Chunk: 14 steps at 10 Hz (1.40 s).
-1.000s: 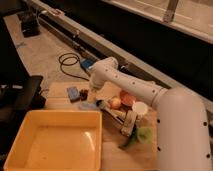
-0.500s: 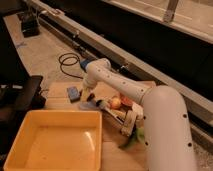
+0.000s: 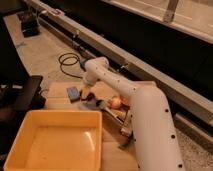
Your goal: Place grapes in table surface
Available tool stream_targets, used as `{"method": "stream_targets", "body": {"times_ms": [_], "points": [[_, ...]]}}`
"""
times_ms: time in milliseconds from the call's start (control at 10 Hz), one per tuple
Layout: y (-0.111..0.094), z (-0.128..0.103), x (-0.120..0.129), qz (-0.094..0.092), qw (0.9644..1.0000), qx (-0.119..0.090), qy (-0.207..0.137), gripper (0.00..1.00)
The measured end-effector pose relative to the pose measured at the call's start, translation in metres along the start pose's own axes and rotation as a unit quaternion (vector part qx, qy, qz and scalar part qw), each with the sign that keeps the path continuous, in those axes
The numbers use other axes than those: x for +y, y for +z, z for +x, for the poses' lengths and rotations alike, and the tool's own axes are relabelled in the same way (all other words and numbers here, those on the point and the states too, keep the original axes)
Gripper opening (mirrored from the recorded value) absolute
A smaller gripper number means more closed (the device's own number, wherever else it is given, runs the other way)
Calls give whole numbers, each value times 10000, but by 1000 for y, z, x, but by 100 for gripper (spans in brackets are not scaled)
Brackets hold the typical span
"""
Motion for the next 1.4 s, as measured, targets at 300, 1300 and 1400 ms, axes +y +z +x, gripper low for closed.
{"method": "stream_targets", "body": {"times_ms": [300, 1300, 1400], "points": [[13, 19, 3, -128, 9998, 103, 135, 76], [8, 22, 15, -212, 9997, 20, 121, 0], [2, 20, 16, -164, 9998, -44, 110, 0]]}}
